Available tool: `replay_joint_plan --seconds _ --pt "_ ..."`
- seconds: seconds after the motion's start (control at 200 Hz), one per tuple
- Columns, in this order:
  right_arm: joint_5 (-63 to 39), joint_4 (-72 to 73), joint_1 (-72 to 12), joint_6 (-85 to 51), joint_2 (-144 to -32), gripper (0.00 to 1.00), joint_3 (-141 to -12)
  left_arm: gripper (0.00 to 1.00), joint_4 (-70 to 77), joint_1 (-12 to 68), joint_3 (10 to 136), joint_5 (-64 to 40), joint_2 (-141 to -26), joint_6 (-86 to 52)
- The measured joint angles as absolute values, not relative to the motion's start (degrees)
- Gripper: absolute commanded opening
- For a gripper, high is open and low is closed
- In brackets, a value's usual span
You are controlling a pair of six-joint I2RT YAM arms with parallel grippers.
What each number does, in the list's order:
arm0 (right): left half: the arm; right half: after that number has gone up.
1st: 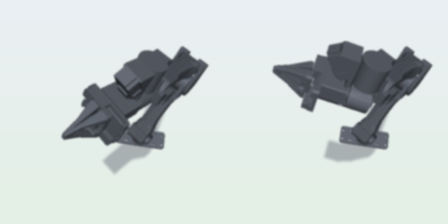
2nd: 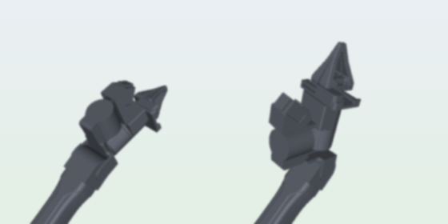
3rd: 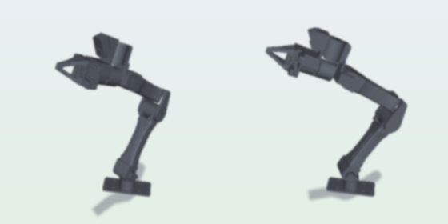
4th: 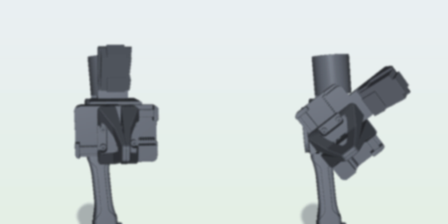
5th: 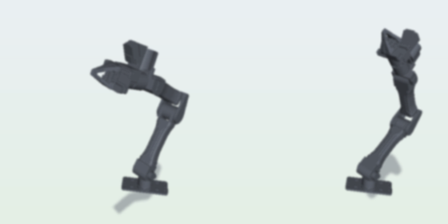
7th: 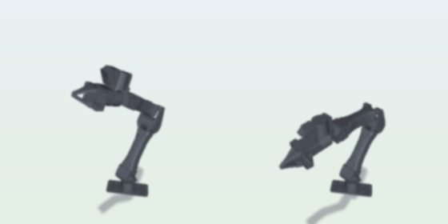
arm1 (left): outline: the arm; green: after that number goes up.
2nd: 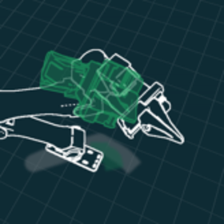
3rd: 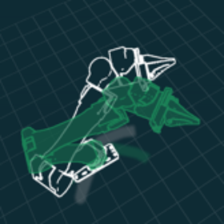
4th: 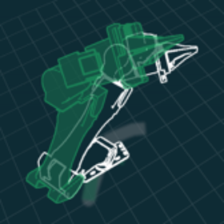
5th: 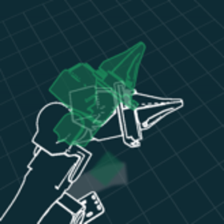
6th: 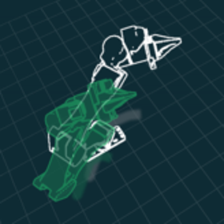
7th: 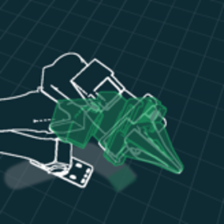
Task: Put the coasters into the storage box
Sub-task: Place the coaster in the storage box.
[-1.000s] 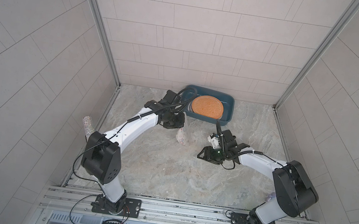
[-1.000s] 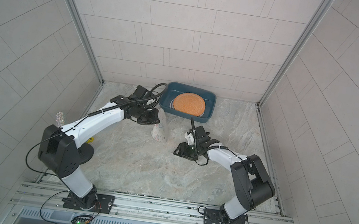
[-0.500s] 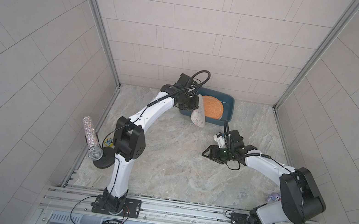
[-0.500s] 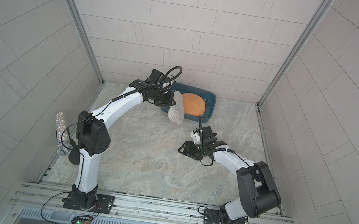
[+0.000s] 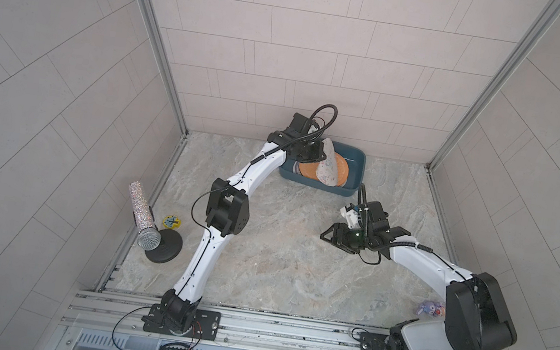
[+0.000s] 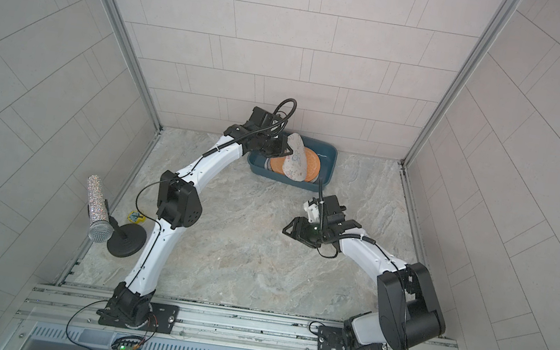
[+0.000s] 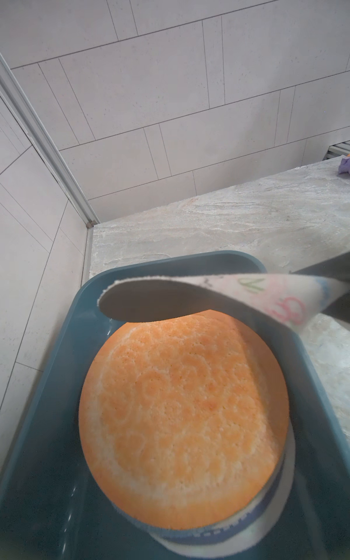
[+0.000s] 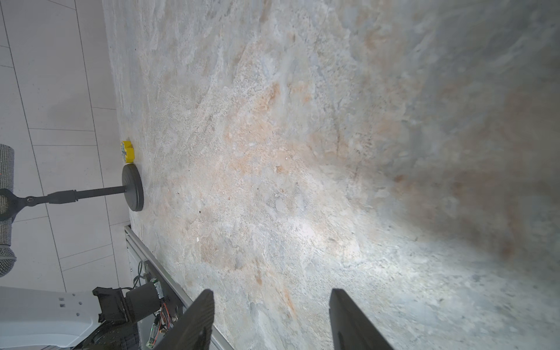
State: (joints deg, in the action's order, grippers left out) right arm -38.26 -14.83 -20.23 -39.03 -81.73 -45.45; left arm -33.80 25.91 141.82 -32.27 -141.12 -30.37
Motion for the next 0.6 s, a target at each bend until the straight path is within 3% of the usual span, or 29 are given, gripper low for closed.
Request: replay_joint_plan --seconds 0.42,0.56,0.6 --pt "-38.3 -14.8 -20.2 -39.3 -83.8 0.64 -45.4 0.01 -20.4 23.5 144.0 -32.9 -152.1 -36.7" --pt "-38.3 -14.6 -20.2 -39.5 -83.8 0.64 -45.4 0.23 -22.7 21.4 143.3 -30.5 -153.8 -37.3" --pt "-38.3 -14.6 -20.2 -39.5 -83.8 0.64 -45.4 0.34 -23.3 21.1 143.1 -29.8 -153.8 -37.3"
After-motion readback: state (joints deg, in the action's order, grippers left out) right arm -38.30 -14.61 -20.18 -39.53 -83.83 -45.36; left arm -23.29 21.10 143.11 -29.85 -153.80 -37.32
